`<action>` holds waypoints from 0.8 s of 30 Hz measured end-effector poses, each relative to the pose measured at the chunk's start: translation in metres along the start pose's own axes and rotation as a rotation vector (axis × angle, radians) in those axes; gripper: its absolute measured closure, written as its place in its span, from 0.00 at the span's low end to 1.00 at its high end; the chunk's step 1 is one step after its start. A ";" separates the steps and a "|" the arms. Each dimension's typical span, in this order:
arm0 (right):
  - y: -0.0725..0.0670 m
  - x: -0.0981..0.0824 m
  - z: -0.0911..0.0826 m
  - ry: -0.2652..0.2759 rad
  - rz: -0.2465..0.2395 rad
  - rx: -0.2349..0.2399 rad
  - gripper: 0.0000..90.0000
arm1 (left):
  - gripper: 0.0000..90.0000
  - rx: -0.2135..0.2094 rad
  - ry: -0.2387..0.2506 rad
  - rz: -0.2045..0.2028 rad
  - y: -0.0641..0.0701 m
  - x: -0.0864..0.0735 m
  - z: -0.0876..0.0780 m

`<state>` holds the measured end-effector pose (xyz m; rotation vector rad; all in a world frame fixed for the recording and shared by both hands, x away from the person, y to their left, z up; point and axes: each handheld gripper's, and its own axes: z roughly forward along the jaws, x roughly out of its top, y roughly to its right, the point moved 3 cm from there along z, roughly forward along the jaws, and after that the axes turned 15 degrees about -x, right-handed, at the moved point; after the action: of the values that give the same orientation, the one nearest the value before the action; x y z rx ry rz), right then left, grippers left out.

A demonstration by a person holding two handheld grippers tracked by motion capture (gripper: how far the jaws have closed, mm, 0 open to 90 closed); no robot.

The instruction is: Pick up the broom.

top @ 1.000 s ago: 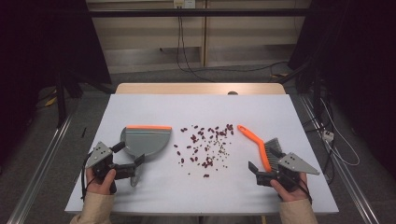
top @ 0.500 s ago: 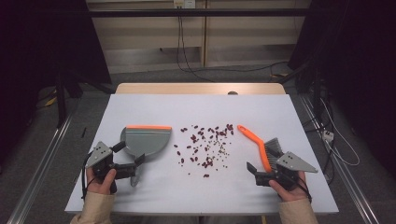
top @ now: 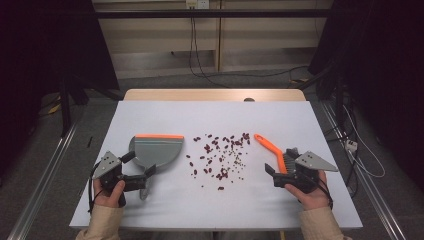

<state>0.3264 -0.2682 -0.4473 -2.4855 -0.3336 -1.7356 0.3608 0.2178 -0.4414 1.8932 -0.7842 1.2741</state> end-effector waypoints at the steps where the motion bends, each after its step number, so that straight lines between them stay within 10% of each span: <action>1: 0.001 0.001 0.001 -0.006 0.000 -0.005 0.06 | 0.04 0.000 0.000 0.000 0.000 0.000 0.000; 18: 0.022 0.015 0.027 -0.125 0.000 -0.046 0.08 | 0.04 -0.001 -0.003 -0.012 -0.002 -0.001 0.003; 24: 0.028 0.014 0.039 -0.222 -0.028 -0.051 0.23 | 0.04 -0.005 -0.008 -0.012 -0.002 -0.002 0.004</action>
<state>0.3734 -0.2854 -0.4470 -2.7286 -0.3459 -1.4968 0.3637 0.2160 -0.4442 1.8975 -0.7783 1.2565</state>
